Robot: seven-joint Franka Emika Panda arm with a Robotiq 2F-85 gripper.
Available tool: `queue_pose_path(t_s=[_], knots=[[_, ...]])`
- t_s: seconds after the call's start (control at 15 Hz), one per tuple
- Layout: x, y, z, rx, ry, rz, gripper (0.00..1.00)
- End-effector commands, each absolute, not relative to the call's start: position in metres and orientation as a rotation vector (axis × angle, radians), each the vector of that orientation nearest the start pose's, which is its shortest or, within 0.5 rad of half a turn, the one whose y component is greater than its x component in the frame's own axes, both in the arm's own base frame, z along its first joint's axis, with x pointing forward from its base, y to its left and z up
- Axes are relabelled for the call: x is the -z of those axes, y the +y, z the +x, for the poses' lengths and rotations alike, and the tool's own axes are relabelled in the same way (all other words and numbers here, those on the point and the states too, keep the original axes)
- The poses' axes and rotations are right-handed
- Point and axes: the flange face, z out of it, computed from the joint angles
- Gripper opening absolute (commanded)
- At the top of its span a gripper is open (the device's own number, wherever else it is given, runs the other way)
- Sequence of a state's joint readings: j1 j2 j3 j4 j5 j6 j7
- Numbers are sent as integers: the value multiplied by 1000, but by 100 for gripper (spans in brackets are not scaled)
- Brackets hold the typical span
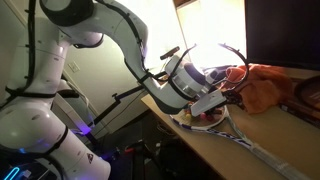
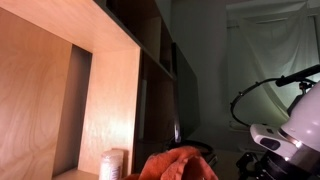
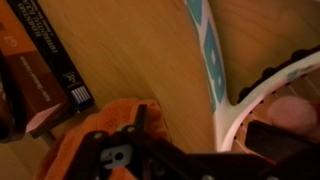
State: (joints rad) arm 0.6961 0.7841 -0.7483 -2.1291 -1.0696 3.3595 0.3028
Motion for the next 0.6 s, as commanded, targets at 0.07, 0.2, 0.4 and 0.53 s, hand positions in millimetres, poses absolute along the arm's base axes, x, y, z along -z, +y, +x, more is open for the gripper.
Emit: queue_pose_path(t_s=[0.07, 0.2, 0.4, 0.53], knots=[[-150, 61, 533, 674, -1698, -3003, 100], [-168, 62, 528, 764, -1702, -2953, 100], [-193, 70, 529, 821, -1670, -2966, 100], [-201, 73, 527, 851, -1632, -2974, 100]])
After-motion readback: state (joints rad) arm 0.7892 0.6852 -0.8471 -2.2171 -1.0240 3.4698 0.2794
